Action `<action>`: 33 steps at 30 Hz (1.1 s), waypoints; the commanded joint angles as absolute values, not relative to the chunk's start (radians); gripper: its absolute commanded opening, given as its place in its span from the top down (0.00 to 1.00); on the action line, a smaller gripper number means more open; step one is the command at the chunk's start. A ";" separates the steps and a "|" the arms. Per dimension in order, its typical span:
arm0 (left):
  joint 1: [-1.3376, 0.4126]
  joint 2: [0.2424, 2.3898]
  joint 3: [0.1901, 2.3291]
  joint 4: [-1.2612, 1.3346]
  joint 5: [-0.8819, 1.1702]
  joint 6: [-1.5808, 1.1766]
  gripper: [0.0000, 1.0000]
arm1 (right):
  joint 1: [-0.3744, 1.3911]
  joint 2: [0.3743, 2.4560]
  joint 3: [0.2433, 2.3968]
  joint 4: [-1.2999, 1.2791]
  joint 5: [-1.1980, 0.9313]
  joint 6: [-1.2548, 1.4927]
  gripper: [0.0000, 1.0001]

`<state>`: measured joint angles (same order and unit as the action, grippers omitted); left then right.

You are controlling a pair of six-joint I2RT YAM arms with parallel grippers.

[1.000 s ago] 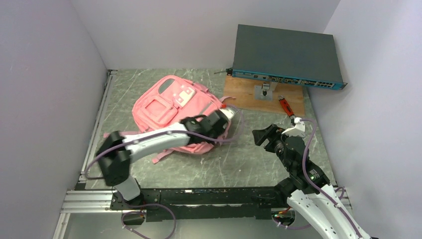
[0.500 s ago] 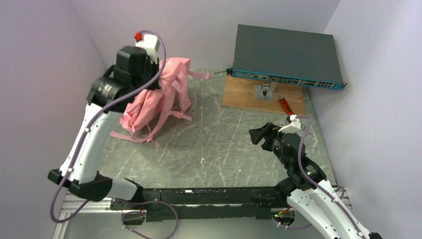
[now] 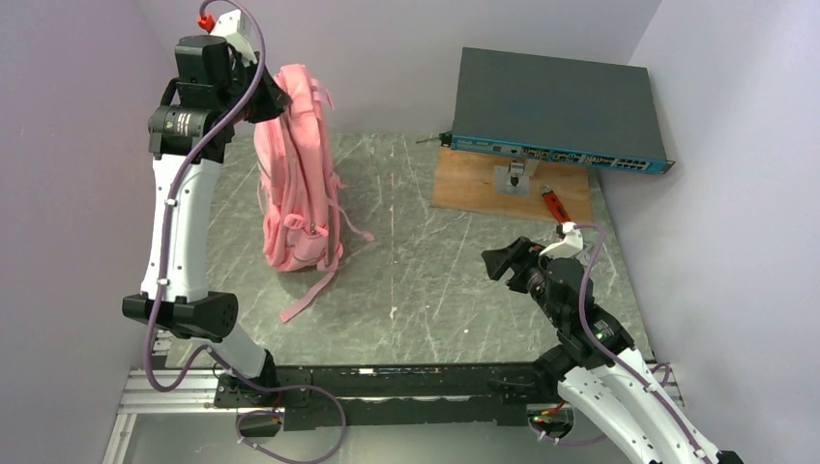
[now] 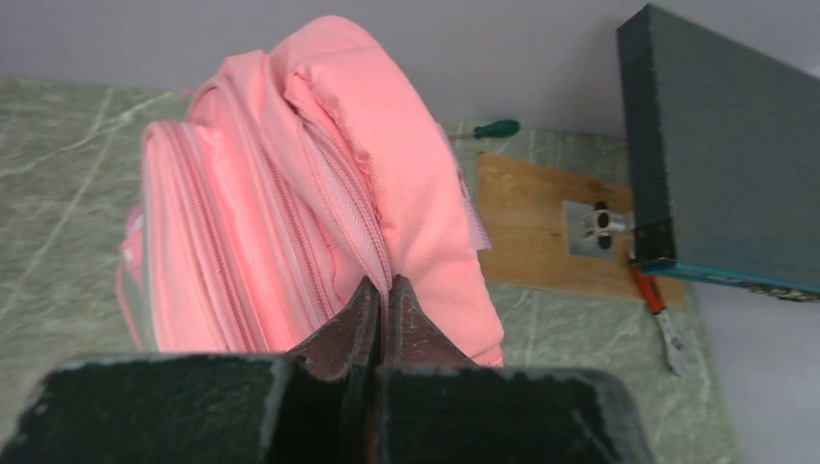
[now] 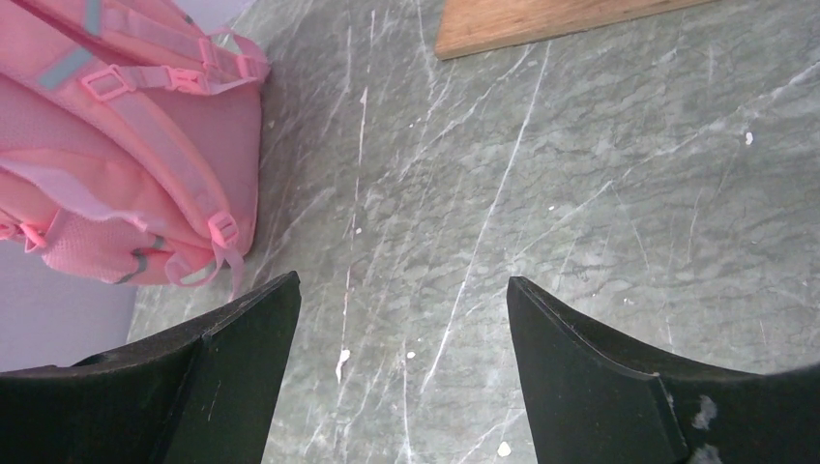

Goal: Pack the student bag
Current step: Adjust the student bag at the center of the board.

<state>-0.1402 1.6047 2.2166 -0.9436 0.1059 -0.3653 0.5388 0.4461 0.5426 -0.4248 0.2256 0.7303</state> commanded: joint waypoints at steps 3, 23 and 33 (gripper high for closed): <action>-0.136 1.544 2.386 -0.434 0.307 -0.498 1.00 | 0.538 0.459 0.560 -0.374 0.210 0.740 0.19; -0.127 1.088 1.713 -0.468 0.257 -0.399 0.99 | 0.538 0.547 0.520 -0.272 0.146 0.767 0.19; -0.127 1.083 1.683 -0.559 0.219 -0.317 0.62 | 0.538 0.561 0.528 -0.273 0.144 0.764 0.19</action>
